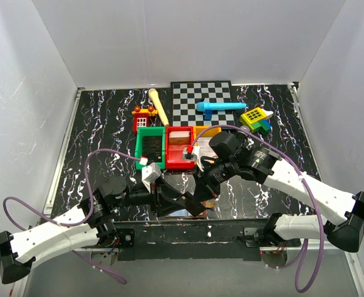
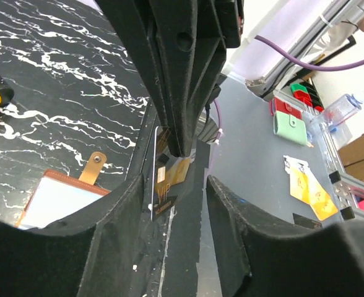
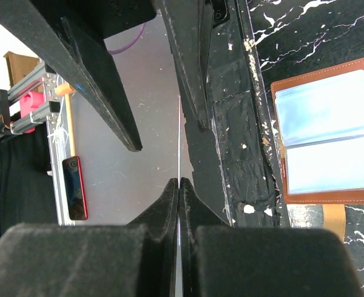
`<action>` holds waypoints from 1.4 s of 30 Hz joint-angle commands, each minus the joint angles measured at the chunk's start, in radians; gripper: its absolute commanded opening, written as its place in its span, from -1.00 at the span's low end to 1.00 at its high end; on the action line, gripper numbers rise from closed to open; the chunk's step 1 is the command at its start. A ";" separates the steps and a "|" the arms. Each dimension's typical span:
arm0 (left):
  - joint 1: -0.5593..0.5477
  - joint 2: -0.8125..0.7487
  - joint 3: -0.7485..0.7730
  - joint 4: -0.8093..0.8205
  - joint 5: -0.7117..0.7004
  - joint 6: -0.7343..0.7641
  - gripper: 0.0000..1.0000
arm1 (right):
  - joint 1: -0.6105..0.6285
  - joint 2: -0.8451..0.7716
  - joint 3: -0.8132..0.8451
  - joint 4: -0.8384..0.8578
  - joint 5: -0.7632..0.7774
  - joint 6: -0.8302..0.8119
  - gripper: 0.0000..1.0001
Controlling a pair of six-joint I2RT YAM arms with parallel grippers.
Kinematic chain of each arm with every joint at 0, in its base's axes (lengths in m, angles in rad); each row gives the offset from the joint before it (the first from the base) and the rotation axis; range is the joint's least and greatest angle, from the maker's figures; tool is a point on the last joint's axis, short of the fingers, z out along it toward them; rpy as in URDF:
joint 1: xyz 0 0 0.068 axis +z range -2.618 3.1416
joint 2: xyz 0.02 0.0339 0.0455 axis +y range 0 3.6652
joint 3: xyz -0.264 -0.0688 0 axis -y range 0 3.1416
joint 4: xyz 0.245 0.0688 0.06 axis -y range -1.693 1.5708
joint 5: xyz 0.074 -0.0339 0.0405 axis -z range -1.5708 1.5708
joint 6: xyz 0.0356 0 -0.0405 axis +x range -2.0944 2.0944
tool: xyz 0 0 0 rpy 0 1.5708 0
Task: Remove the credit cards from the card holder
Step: Place the credit card in the storage box.
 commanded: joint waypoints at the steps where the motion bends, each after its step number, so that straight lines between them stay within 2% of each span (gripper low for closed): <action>1: 0.009 0.028 0.027 0.050 0.065 -0.005 -0.22 | 0.013 0.004 0.042 0.022 -0.026 -0.012 -0.97; 4: 0.009 0.043 0.021 0.071 0.069 -0.014 -0.50 | 0.018 0.008 0.040 0.021 -0.028 -0.018 -0.97; 5: 0.010 0.046 0.018 0.077 0.074 -0.016 -0.67 | 0.019 0.008 0.040 0.021 -0.028 -0.021 -0.97; 8: 0.010 0.057 0.009 0.100 0.086 -0.025 -1.00 | 0.018 0.000 0.033 0.022 -0.020 -0.021 -0.97; 11: 0.010 0.057 0.004 0.103 0.073 -0.027 -1.00 | 0.018 -0.012 0.024 0.044 -0.014 -0.011 -0.96; 13: 0.012 0.040 -0.002 0.097 0.050 -0.027 -1.00 | 0.019 -0.031 0.020 0.051 0.023 0.003 -0.44; 14: 0.013 0.023 -0.007 0.091 0.028 -0.028 -1.00 | 0.018 -0.041 0.019 0.053 0.069 0.017 -0.28; 15: 0.018 0.005 -0.014 0.088 0.007 -0.033 -1.00 | 0.016 -0.067 0.007 0.069 0.133 0.043 -0.14; 17: 0.035 -0.046 -0.042 0.086 -0.045 -0.045 -1.00 | 0.005 -0.135 -0.042 0.134 0.248 0.101 -0.03; 19: 0.062 -0.104 -0.082 0.100 -0.088 -0.077 -1.00 | -0.016 -0.237 -0.134 0.273 0.323 0.170 0.15; 21: 0.103 -0.147 -0.105 0.122 -0.087 -0.120 -1.00 | -0.030 -0.354 -0.257 0.443 0.386 0.276 0.52; 23: 0.149 -0.172 -0.131 0.161 -0.072 -0.174 -1.00 | -0.036 -0.449 -0.366 0.566 0.432 0.321 0.74; 25: 0.188 -0.199 -0.166 0.220 -0.076 -0.258 -1.00 | -0.038 -0.497 -0.403 0.612 0.443 0.334 0.75; 28: 0.197 -0.265 -0.244 0.341 -0.168 -0.387 -1.00 | -0.042 -0.532 -0.461 0.704 0.422 0.403 0.72; 30: 0.200 -0.282 -0.269 0.396 -0.182 -0.436 -1.00 | -0.045 -0.534 -0.493 0.796 0.410 0.451 0.68; 37: 0.202 -0.258 -0.280 0.519 -0.125 -0.524 -1.00 | -0.067 -0.436 -0.520 0.984 0.256 0.558 0.57; 42: 0.200 -0.259 -0.295 0.554 -0.128 -0.553 -1.00 | -0.067 -0.396 -0.506 1.025 0.221 0.572 0.51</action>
